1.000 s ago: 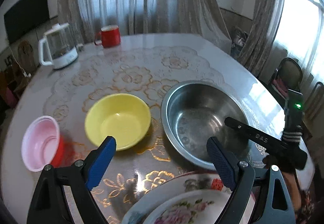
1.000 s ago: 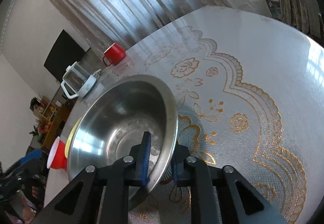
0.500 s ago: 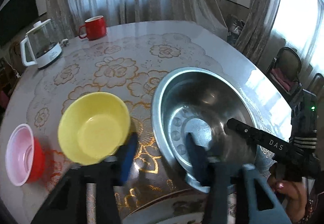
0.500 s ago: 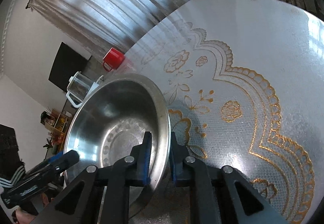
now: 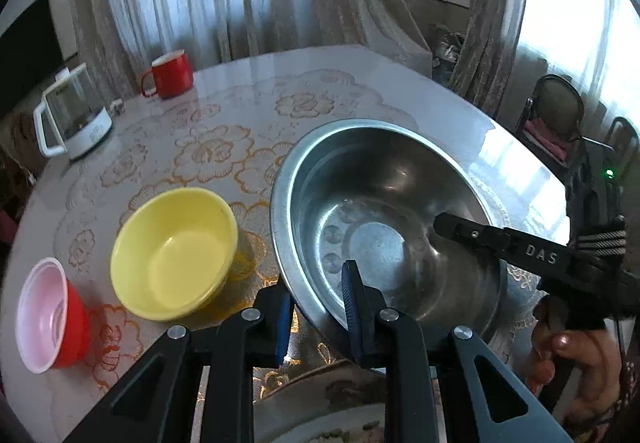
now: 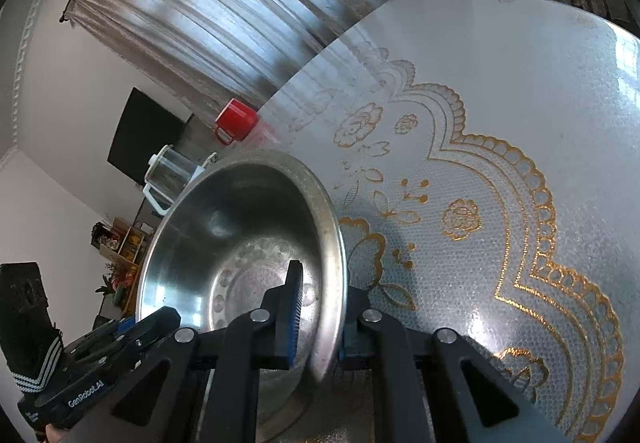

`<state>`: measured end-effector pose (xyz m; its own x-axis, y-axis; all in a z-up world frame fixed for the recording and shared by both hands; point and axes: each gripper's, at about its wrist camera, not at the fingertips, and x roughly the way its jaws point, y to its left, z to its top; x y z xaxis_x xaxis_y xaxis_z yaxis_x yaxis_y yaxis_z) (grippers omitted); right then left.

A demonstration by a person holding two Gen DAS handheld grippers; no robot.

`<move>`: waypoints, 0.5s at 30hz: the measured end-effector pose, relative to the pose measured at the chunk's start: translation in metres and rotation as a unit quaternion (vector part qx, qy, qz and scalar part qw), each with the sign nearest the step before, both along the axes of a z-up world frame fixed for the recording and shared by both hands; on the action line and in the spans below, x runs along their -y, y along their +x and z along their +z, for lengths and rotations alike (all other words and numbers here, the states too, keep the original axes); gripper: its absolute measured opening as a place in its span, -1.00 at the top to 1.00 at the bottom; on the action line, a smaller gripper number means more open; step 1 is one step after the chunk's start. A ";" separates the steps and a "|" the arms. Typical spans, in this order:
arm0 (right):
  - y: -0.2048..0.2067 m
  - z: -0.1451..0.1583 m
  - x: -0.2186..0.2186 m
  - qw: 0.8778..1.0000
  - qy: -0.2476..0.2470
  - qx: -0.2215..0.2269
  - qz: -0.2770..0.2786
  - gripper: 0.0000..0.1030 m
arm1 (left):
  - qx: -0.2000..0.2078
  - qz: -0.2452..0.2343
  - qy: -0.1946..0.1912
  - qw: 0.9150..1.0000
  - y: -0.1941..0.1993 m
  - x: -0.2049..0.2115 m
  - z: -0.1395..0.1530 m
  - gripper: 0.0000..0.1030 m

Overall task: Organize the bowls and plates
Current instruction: 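Lift the steel bowl with the right tool and carry it beside the plates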

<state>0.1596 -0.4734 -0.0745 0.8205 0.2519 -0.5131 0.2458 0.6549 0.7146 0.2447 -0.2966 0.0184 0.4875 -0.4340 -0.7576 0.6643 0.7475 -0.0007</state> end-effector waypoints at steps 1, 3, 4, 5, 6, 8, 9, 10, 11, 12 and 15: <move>-0.002 0.001 0.000 1.000 0.001 0.007 0.000 0.77 | 0.002 -0.001 -0.003 1.000 -0.002 0.000 0.001 0.55; -0.006 0.003 0.001 1.000 0.003 0.021 -0.002 0.77 | 0.006 -0.003 -0.010 1.000 -0.007 -0.002 0.006 0.55; -0.008 0.004 0.002 1.000 0.004 0.028 -0.004 0.77 | 0.008 -0.004 -0.013 1.000 -0.010 -0.003 0.007 0.55; -0.010 0.006 0.002 0.999 0.003 0.035 -0.006 0.77 | 0.010 -0.005 -0.015 1.000 -0.013 -0.003 0.009 0.55; -0.014 0.008 0.002 0.999 0.003 0.046 -0.009 0.77 | 0.010 -0.007 -0.018 1.000 -0.015 -0.004 0.010 0.55; -0.018 0.012 0.001 0.998 -0.004 0.056 -0.012 0.77 | 0.009 -0.017 -0.029 0.999 -0.023 -0.006 0.016 0.55; -0.020 0.015 -0.003 0.998 -0.016 0.052 -0.011 0.77 | 0.009 -0.018 -0.034 0.999 -0.026 -0.008 0.018 0.54; -0.021 0.019 -0.008 0.998 -0.035 0.045 -0.010 0.76 | 0.010 -0.016 -0.037 0.999 -0.028 -0.010 0.021 0.54; -0.023 0.025 -0.013 0.997 -0.055 0.044 -0.009 0.76 | 0.010 -0.015 -0.043 0.999 -0.029 -0.013 0.023 0.54; -0.025 0.029 -0.017 0.997 -0.070 0.044 -0.009 0.76 | 0.010 -0.014 -0.049 0.999 -0.029 -0.016 0.026 0.54; -0.029 0.044 -0.025 0.995 -0.089 0.043 -0.004 0.76 | 0.021 -0.009 -0.063 0.998 -0.035 -0.026 0.036 0.54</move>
